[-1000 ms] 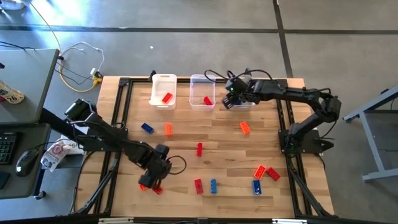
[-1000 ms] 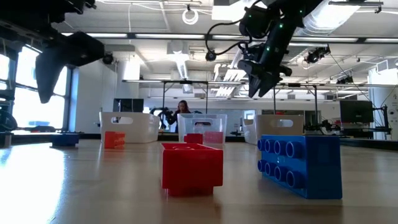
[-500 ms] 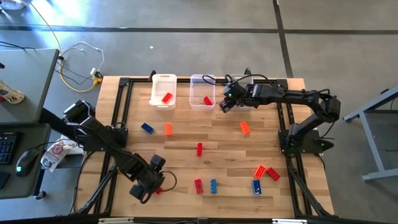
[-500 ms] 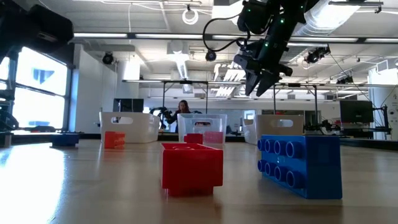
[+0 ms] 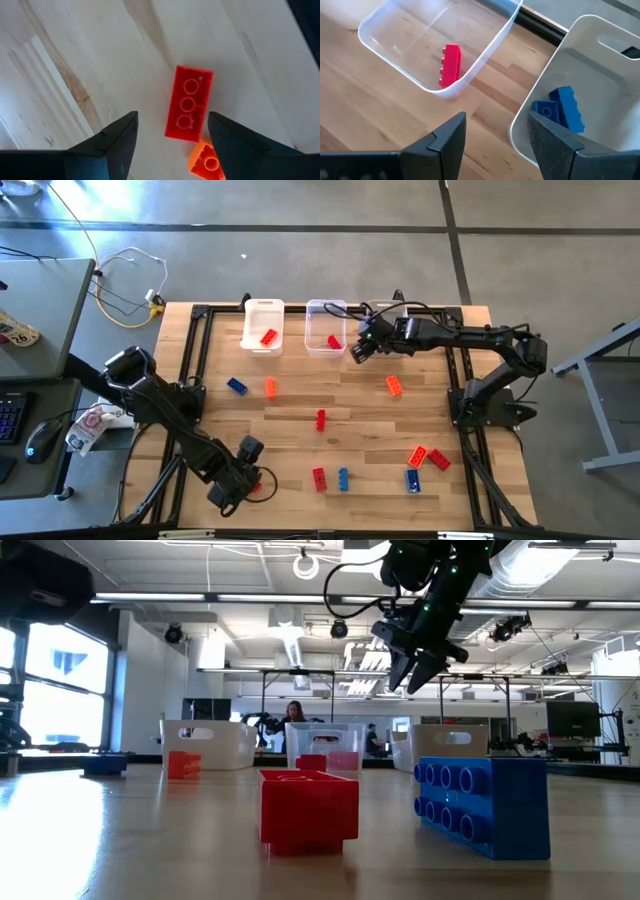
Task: Sort & place blocks by color
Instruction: Put the red game piece into the transparent bin
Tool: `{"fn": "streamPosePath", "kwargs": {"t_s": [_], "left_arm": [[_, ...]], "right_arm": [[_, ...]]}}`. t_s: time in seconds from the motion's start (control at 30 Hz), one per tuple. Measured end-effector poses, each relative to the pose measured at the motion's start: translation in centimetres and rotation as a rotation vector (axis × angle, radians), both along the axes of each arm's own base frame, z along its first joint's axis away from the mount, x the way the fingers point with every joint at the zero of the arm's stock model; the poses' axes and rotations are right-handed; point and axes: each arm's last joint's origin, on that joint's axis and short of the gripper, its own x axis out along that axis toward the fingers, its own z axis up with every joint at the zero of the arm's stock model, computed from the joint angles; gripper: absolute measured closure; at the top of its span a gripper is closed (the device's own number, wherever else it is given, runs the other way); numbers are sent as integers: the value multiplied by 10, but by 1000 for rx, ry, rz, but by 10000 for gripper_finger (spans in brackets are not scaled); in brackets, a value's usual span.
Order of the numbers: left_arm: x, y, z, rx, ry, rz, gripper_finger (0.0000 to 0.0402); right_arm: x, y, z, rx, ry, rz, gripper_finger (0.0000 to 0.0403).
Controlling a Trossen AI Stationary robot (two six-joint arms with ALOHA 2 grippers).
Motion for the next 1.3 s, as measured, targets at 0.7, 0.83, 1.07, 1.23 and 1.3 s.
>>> {"fn": "streamPosePath", "kwargs": {"t_s": [0.7,0.83,1.07,1.23,1.3], "left_arm": [[11,-9,-48,48,133,-13,174],[12,-10,-52,48,142,-5,188],[16,-6,-52,5,175,14,276],[21,1,-50,-8,176,10,295],[23,5,-49,-11,167,11,295]], "right_arm": [[0,1,-1,26,7,31,206],[0,5,-1,24,22,54,206],[2,12,-1,8,42,95,206],[3,17,0,-13,55,130,206],[2,20,2,-22,54,149,206]]}}
